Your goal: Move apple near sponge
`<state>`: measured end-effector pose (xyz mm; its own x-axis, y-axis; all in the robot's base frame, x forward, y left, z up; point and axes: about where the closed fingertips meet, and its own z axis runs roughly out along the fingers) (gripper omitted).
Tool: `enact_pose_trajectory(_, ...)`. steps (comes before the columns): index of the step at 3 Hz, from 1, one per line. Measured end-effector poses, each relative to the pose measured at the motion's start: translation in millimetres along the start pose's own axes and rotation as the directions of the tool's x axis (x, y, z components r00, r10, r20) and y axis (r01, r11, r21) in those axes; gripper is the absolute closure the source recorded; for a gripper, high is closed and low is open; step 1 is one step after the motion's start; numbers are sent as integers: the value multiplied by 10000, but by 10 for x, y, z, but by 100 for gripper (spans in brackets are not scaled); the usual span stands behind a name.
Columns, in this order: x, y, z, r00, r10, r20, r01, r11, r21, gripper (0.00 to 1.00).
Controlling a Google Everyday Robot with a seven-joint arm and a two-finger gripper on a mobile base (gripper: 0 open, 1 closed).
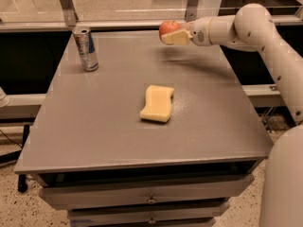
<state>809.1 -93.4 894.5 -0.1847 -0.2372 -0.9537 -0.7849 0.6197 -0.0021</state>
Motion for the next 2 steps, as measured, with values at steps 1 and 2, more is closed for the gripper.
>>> enact_pose_trajectory(1,-49,363,-309,9995,-307,70,312,9949,-959,100)
enact_pose_trajectory(2,120,696,-604,9962,-694,-521,582,9798,-1911,100)
